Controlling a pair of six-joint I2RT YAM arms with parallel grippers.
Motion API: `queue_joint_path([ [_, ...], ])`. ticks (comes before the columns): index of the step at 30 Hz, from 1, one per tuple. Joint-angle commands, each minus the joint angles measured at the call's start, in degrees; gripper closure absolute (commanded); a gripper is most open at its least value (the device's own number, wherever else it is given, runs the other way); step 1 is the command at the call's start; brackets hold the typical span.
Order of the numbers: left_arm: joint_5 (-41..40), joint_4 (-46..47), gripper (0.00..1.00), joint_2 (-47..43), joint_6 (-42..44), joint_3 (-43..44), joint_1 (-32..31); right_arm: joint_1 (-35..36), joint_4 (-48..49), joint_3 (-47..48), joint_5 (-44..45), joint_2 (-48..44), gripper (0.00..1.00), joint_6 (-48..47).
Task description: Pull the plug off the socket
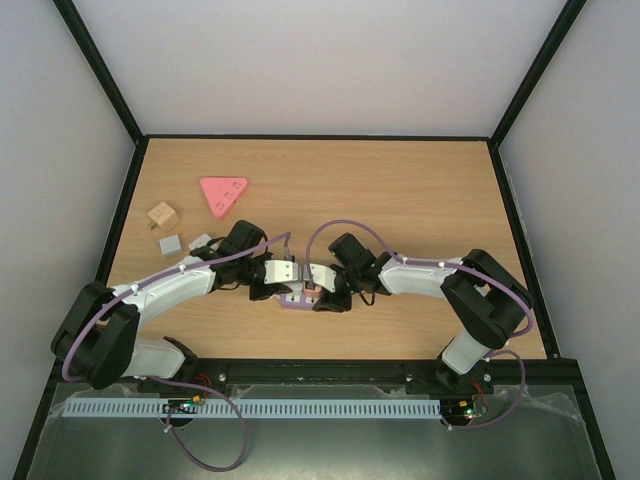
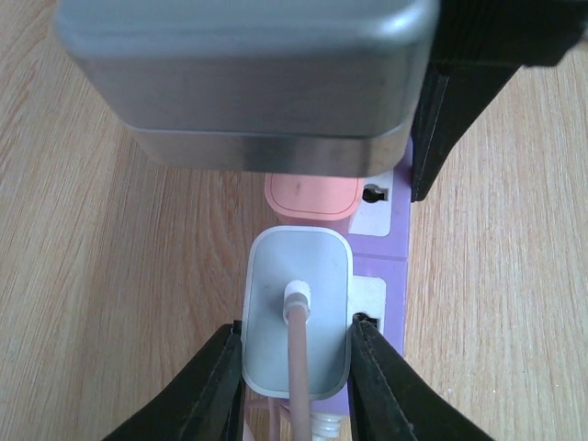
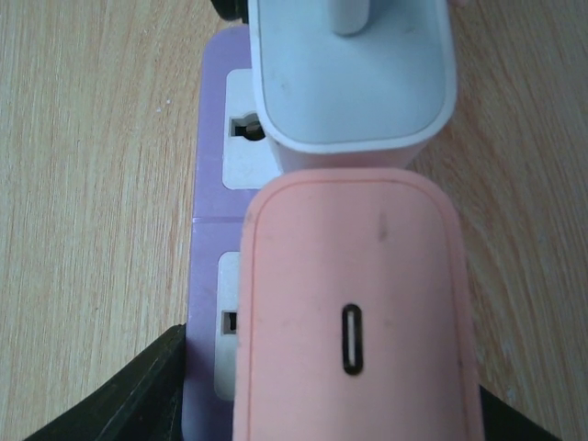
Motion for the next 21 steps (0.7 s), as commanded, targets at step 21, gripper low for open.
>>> queue_joint_path([
  [21, 6.7, -2.7, 0.8, -5.5, 1.7, 2.7, 3.1, 1.1, 1.0, 2.2, 2.4, 4.8, 0.88, 2.7],
])
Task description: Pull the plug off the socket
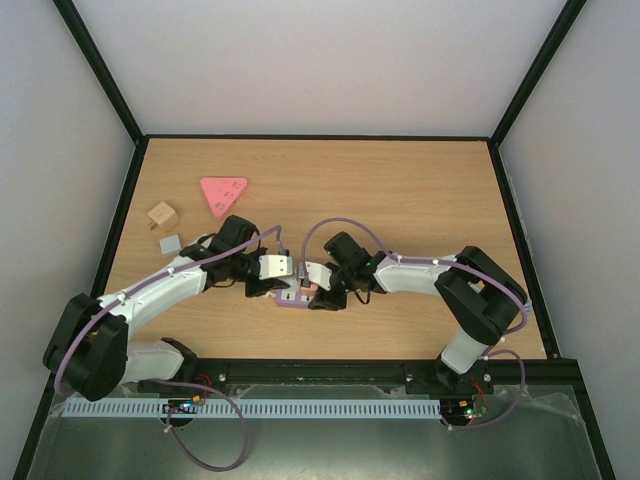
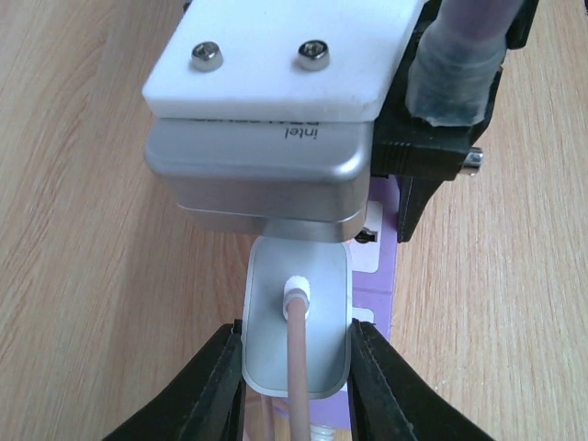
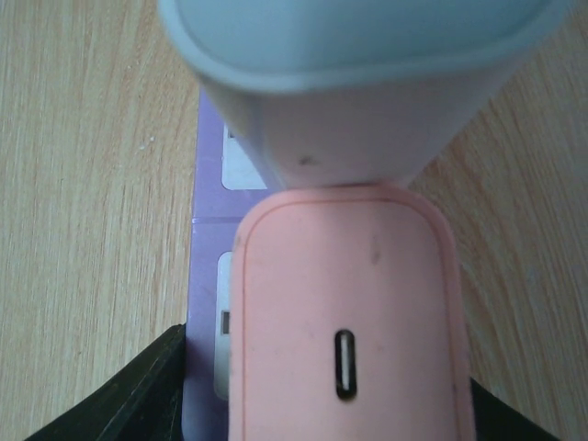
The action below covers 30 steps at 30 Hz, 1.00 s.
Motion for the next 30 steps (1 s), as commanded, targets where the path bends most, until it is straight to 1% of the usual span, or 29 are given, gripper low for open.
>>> queue_joint_path([
  [1, 4.3, 0.2, 0.81, -1.6, 1.3, 1.6, 1.1, 0.4, -0.3, 0.4, 2.2, 2.7, 0.88, 1.0],
  [4, 6.5, -1.4, 0.81, -2.1, 1.9, 2.4, 3.8, 0.4, -0.2, 0.3, 2.3, 2.5, 0.88, 1.1],
  [10, 7.9, -7.2, 0.81, -3.7, 5.2, 4.8, 9.8, 0.4, -0.3, 0.3, 2.2, 2.7, 0.88, 1.1],
  [13, 8.9, -8.8, 0.81, -4.3, 5.0, 7.0, 13.5, 0.4, -0.3, 0.3, 2.0, 2.9, 0.87, 1.1],
  [18, 9.0, -8.2, 0.81, -3.7, 2.4, 10.7, 18.2, 0.4, -0.3, 0.3, 1.9, 3.0, 0.87, 1.0],
  [21, 7.7, -5.6, 0.79, -1.3, -1.4, 12.5, 20.0, 0.4, -0.4, 0.2, 1.8, 2.8, 0.87, 0.9],
  [24, 6.0, -4.1, 0.78, 3.1, -4.4, 14.5, 21.4, 0.4, -0.4, 0.1, 1.6, 2.7, 0.86, 0.8],
  [30, -0.6, 0.1, 0.78, 13.1, -12.3, 17.9, 21.9, 0.4, -0.6, 0.1, 1.4, 2.7, 0.85, 0.8],
])
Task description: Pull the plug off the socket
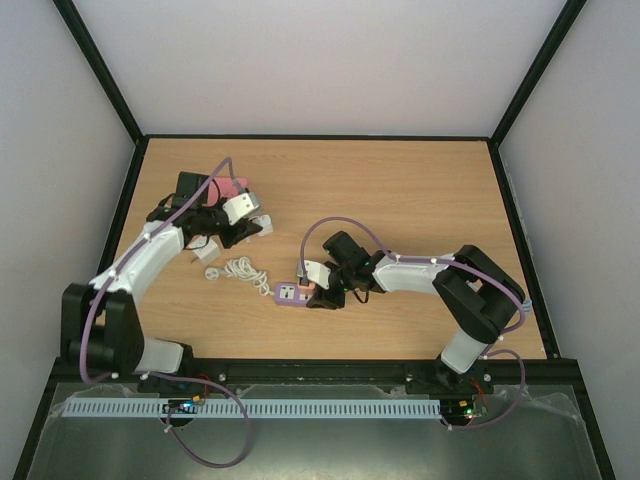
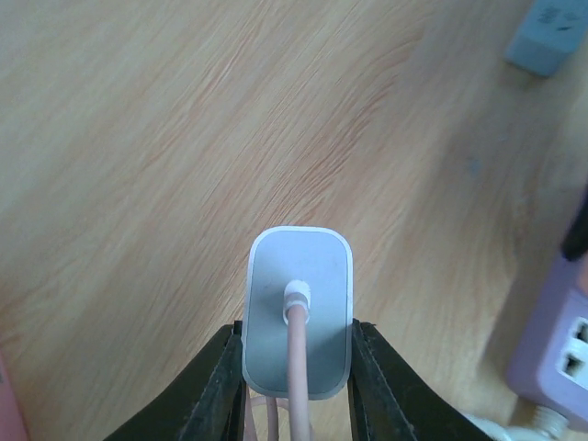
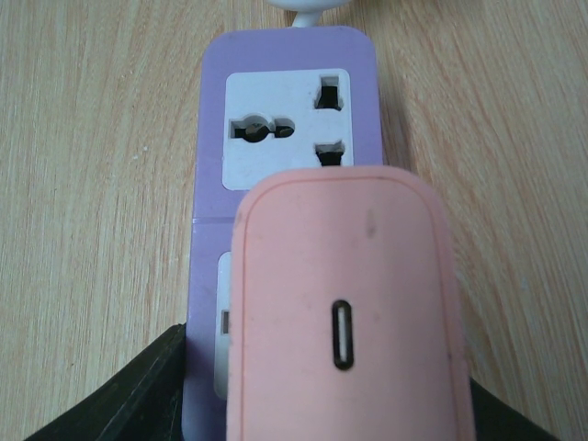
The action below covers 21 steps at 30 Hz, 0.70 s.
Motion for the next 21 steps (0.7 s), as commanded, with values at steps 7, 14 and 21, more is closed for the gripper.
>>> queue_joint_path([
  [7, -5.0, 2.3, 0.77, 15.5, -11.9, 7.9, 1.2, 0.4, -1.4, -0.5, 1.1, 1.8, 0.85, 0.3],
  [14, -3.3, 0.4, 0.75, 22.9, -13.5, 10.2, 5.2, 0.4, -1.2, -0.8, 1.1, 1.5, 0.85, 0.3],
  [21, 1.7, -1.7, 0.72, 28.2, -16.1, 13.5, 9.2, 0.4, -1.2, -0.7, 1.0, 1.8, 0.85, 0.4],
])
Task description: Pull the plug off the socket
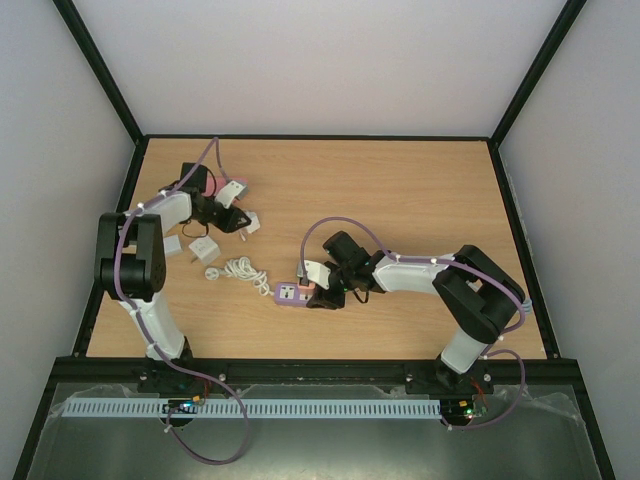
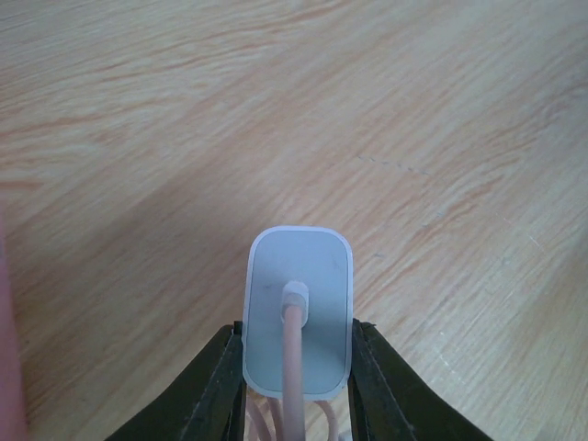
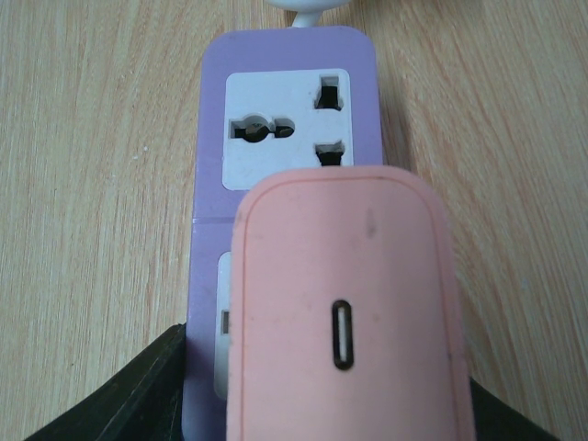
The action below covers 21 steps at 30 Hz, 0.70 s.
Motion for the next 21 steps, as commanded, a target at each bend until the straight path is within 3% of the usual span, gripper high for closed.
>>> queue_joint_path([
  [1, 3.5, -2.3, 0.72, 3.2, -2.7, 2.6, 1.9, 0.4, -1.2, -0.7, 1.0, 1.8, 0.85, 0.4],
  [8, 3.3, -1.0, 0.37, 2.9, -5.4, 3.2, 4.2, 0.4, -1.2, -0.7, 0.8, 2.0, 0.84, 0.4],
  [21, 0.6, 1.5, 0.22, -10.2, -1.6, -0.1, 5.4, 0.4, -0.4, -1.6, 0.8, 1.4, 0.79, 0.7],
])
